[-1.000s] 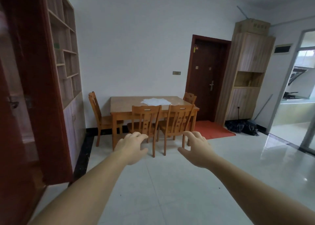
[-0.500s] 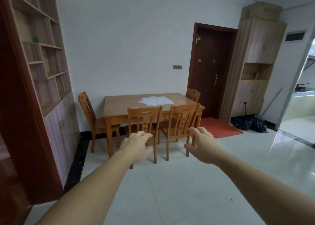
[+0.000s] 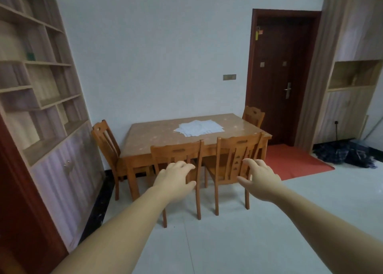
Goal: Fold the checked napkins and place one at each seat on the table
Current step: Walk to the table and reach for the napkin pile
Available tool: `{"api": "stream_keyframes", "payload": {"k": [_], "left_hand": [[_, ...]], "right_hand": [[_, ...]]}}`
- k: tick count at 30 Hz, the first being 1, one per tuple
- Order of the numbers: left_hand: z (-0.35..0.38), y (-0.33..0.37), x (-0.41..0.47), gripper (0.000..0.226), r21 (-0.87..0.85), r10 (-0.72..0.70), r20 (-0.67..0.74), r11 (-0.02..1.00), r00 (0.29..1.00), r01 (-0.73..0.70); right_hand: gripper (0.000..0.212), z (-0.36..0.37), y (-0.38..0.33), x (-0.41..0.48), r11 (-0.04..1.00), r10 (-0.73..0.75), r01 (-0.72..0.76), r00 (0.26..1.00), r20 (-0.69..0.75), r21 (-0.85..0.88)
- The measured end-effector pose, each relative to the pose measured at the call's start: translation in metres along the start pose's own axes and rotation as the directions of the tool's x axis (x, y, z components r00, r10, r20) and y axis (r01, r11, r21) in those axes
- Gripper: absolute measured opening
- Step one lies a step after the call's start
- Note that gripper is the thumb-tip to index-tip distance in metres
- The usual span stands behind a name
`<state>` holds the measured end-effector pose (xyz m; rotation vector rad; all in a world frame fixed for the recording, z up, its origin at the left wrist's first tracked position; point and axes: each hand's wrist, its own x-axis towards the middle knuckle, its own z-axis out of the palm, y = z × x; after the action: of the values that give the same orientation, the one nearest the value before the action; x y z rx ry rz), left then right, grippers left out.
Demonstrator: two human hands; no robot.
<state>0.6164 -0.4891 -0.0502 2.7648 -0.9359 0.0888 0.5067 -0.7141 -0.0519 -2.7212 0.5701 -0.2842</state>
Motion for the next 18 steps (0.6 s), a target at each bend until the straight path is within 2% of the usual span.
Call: {"api": "stream_keyframes", "payload": {"k": [10, 14, 18], "left_hand": [[0.042, 0.007, 0.203, 0.052, 0.001, 0.008, -0.020, 1.000, 1.000, -0.008], [0.075, -0.001, 0.306, 0.053, -0.010, 0.023, 0.008, 1.000, 1.000, -0.023], [0.096, -0.015, 0.407, 0.054, -0.018, -0.004, 0.055, 1.000, 0.998, 0.005]], "right_hand": [[0.065, 0.008, 0.064, 0.183, 0.999, -0.031, 0.032, 0.999, 0.008, -0.033], [0.064, 0.027, 0.085, 0.280, 0.995, -0.065, 0.068, 0.997, 0.038, -0.078], [0.060, 0.036, 0.107, 0.376, 0.992, -0.028, 0.036, 0.997, 0.070, -0.119]]}}
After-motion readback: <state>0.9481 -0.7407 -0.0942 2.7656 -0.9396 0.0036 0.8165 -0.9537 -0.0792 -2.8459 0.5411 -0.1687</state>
